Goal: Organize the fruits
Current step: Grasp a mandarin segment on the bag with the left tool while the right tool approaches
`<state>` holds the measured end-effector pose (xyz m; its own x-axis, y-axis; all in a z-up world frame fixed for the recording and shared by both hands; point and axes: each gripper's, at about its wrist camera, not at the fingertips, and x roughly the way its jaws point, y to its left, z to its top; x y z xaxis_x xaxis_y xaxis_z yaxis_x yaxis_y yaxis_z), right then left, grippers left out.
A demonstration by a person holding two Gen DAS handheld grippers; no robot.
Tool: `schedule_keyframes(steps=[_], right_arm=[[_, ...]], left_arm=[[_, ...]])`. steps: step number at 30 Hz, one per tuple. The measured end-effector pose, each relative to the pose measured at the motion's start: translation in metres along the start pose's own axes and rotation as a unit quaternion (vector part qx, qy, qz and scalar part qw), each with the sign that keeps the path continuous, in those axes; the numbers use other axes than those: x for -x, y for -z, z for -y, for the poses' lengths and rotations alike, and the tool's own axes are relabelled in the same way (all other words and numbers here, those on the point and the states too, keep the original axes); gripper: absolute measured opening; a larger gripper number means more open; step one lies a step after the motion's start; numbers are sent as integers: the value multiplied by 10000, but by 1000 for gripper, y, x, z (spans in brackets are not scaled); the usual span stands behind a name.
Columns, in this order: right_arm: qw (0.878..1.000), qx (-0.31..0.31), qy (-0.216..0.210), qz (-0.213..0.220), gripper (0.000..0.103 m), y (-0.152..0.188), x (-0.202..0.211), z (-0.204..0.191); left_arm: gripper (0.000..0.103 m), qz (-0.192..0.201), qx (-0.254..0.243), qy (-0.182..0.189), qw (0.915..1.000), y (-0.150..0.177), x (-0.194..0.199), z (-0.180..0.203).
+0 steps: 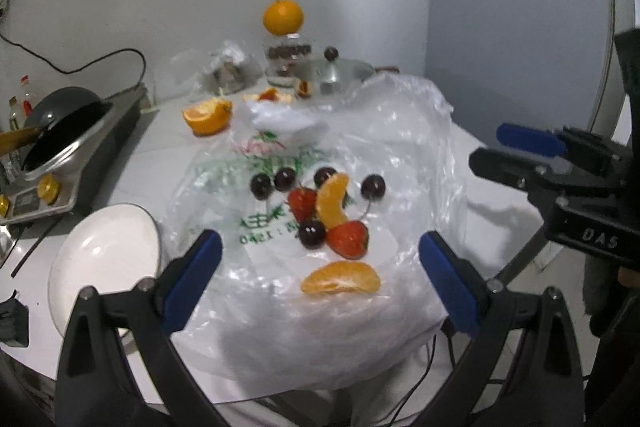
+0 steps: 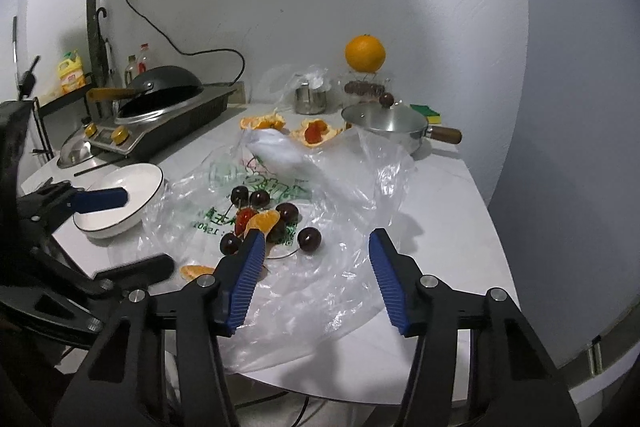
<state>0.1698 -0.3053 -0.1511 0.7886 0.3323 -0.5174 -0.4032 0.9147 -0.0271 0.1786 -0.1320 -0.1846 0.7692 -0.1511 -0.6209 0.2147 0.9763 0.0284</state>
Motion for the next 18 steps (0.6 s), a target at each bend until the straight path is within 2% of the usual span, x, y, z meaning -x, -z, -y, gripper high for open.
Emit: schedule_keyframes(steps=[9,15,18], right_arm=[[9995,132,-285,-90,57,6,-17,4],[9990,231,-381,-96,57,7,-25,4],[9989,220,-401,-125,57,8,-29,5]], left_arm=[[99,-432,-290,63,9986,7,-40,15],[98,-613,-181,49,9979,10,-58,7],[88,-735,-198,53,9971,12,-67,6]])
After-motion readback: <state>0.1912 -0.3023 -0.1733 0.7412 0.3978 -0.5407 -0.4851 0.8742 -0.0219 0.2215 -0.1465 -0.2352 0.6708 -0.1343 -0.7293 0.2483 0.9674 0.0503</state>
